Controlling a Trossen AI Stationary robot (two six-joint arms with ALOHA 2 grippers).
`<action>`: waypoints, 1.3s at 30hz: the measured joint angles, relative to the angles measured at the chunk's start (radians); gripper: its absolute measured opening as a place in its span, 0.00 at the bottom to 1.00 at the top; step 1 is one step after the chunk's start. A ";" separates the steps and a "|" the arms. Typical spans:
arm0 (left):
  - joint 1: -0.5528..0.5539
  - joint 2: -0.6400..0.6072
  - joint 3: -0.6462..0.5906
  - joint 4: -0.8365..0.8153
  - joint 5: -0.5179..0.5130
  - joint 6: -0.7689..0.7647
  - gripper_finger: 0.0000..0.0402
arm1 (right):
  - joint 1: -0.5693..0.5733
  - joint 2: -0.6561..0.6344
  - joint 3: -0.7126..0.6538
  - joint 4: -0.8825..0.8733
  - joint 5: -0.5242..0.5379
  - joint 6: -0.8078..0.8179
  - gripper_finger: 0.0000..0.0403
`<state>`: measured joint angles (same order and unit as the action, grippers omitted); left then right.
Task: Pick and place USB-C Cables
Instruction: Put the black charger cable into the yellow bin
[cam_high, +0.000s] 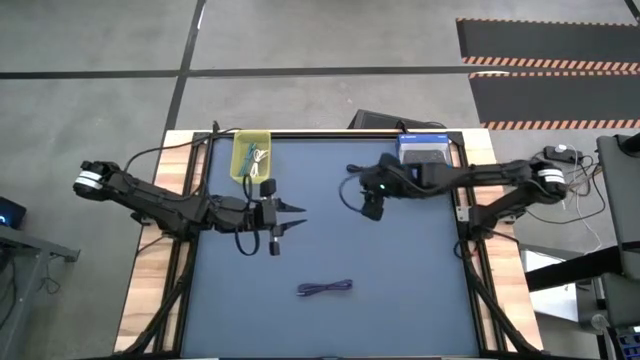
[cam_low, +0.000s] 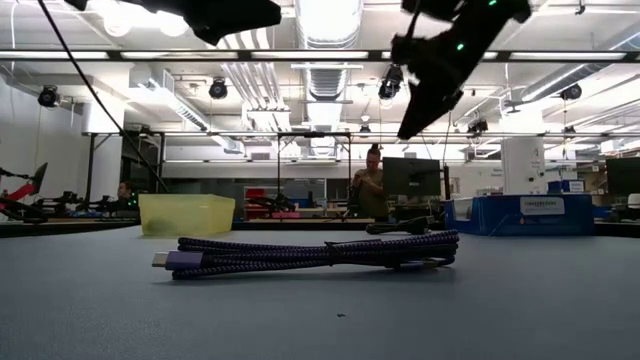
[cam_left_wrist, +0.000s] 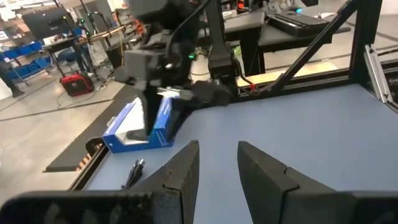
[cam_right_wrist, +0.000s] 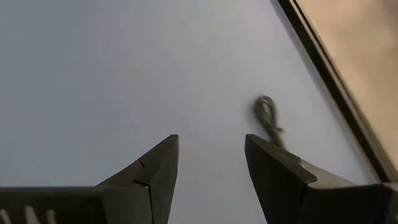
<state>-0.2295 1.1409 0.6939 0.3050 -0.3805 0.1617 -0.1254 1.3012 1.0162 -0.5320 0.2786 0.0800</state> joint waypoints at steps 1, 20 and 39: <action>0.000 -0.003 -0.003 -0.003 0.000 0.000 0.23 | -0.018 0.021 0.021 -0.020 -0.001 -0.025 0.44; 0.000 -0.018 -0.035 0.019 -0.003 -0.006 0.23 | -0.355 0.325 0.139 -0.032 -0.251 -0.597 0.44; 0.000 -0.018 -0.033 0.032 -0.078 0.055 0.23 | -0.485 0.495 0.140 0.061 -0.383 -0.564 0.35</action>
<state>-0.2291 1.1225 0.6613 0.3367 -0.4587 0.2164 -0.6106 1.7958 1.1561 -0.4709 -0.1043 -0.4841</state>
